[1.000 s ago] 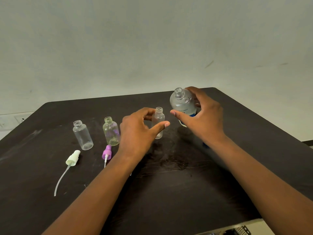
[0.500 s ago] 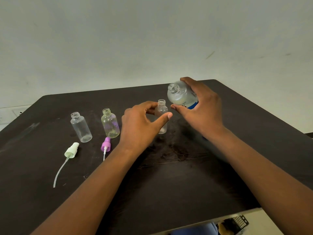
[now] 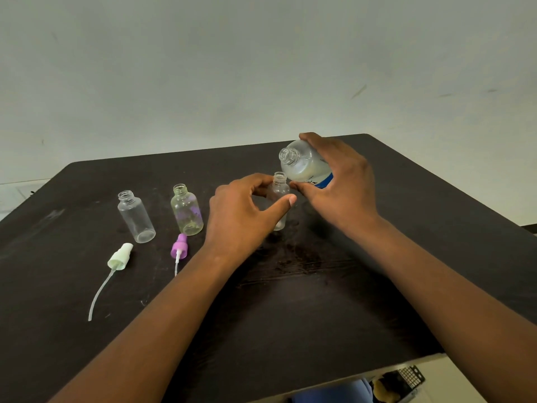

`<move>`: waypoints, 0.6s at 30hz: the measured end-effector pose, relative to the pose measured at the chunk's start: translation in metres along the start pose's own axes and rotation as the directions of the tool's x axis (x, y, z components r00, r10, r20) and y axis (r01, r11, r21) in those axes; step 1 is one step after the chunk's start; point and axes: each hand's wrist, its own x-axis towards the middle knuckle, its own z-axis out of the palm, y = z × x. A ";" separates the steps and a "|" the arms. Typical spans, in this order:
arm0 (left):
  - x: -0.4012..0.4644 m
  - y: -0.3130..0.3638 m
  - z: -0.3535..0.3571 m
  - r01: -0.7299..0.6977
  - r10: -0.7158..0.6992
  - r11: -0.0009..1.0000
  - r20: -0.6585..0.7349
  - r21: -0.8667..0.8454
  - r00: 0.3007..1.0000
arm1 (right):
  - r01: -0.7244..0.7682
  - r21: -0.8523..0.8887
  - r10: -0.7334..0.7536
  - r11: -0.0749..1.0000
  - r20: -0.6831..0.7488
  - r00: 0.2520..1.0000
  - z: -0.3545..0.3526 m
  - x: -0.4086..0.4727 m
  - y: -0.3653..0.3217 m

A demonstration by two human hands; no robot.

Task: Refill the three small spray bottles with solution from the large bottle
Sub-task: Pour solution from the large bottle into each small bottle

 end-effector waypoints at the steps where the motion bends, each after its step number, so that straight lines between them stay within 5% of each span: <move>1: 0.000 0.000 0.000 -0.001 0.001 1.000 0.000 0.004 1.000 | 0.004 -0.004 -0.004 1.000 0.002 1.000 0.000 0.000 0.000; 18: 0.001 -0.001 0.000 0.008 -0.008 1.000 -0.003 -0.026 1.000 | 0.054 -0.016 -0.053 0.998 0.007 0.999 0.003 -0.001 0.001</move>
